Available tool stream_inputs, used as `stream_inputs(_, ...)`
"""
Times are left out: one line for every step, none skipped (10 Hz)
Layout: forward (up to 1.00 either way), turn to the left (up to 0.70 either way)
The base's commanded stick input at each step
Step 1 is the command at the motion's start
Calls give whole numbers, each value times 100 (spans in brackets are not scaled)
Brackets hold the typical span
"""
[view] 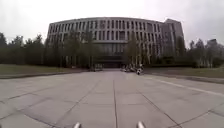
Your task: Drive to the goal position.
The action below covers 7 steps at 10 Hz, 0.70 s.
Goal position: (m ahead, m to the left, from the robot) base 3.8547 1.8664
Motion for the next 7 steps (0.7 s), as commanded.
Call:
stream_inputs(50, 0)
stream_inputs(50, 0)
stream_inputs(50, 0)
stream_inputs(50, 0)
stream_inputs(50, 0)
stream_inputs(50, 0)
stream_inputs(50, 0)
